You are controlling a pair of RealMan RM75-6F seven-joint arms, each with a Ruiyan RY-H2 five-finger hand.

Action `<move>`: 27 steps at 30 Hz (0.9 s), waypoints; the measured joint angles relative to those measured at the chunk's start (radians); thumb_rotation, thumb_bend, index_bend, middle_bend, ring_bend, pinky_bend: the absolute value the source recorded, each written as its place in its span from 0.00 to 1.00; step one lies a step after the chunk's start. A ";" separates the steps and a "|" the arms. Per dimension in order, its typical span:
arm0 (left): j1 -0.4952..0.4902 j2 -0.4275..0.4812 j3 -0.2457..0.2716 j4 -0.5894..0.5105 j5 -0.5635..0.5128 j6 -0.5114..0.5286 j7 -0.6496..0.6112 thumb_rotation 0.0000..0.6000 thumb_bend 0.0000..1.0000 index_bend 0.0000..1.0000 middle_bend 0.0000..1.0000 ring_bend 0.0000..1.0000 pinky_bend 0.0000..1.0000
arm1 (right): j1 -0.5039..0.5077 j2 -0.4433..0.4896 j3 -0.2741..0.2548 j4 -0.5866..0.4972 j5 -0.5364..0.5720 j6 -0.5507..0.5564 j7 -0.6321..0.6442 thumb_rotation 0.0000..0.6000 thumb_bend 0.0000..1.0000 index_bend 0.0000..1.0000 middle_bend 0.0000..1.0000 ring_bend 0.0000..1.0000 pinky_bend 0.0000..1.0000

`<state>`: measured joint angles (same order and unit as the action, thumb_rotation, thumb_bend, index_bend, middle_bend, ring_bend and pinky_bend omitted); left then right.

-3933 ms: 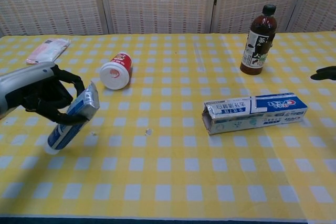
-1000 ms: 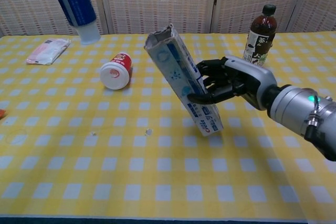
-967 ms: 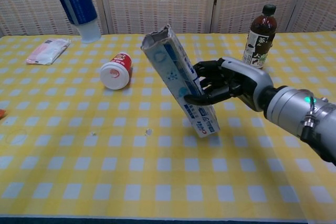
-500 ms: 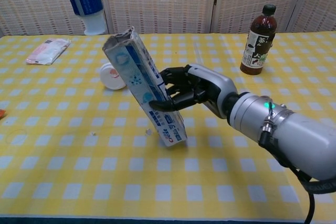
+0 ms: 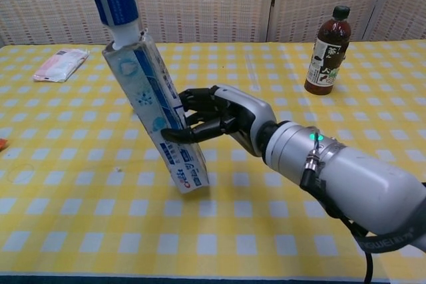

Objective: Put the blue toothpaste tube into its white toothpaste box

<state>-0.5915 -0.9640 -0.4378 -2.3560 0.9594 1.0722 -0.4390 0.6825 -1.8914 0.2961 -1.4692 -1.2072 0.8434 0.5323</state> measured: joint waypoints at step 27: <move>-0.019 -0.080 0.062 0.023 -0.015 0.008 0.090 1.00 0.59 0.80 1.00 1.00 1.00 | -0.006 0.044 0.030 -0.116 -0.036 0.032 0.051 1.00 0.30 0.51 0.37 0.37 0.34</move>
<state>-0.6107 -1.0435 -0.3755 -2.3330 0.9449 1.0800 -0.3488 0.6768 -1.8478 0.3264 -1.5852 -1.2431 0.8751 0.5837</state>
